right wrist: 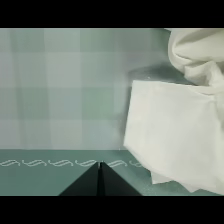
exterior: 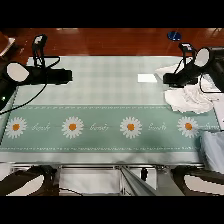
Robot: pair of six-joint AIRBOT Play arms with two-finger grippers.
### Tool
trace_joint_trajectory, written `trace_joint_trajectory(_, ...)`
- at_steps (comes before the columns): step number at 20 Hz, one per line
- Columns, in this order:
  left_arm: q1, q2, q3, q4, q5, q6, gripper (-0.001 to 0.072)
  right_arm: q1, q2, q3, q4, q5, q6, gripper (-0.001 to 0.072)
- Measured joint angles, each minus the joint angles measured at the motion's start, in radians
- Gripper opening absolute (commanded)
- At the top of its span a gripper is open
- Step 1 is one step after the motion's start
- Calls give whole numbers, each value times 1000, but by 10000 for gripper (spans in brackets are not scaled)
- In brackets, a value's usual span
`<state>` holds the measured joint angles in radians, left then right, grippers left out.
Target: Fold the shirts.
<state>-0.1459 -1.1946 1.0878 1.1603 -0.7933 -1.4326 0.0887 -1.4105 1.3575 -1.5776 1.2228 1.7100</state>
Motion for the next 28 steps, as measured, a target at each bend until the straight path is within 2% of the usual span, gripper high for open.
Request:
trace_joint_trajectory(14, 0, 0, 0, 0, 0, 0, 18, 0, 0, 0, 0, -1, 0, 23)
trace_joint_trajectory(18, 0, -3, 0, 0, 11, 0, 19, 0, 0, 0, -10, -92, 0, 32)
trace_joint_trajectory(19, 0, -6, 0, 0, 31, 0, 28, 0, 0, 0, -29, -130, -3, 212)
trace_joint_trajectory(20, 0, -11, 0, 0, 55, 0, 155, 0, 0, 0, -68, -171, -4, 413)
trace_joint_trajectory(21, 0, -17, 0, 0, 83, 0, 416, -2, -1, 0, -122, -211, -3, 419)
trace_joint_trajectory(22, 0, -27, 0, 0, 116, 0, 511, -7, -3, 0, -187, -256, 10, 419)
trace_joint_trajectory(25, 0, -63, 0, 0, 179, -1, 509, -74, -30, 0, -340, -374, 115, 418)
trace_joint_trajectory(28, 2, -99, 0, 0, 214, -3, 509, -187, -98, 0, -333, -433, 194, 417)
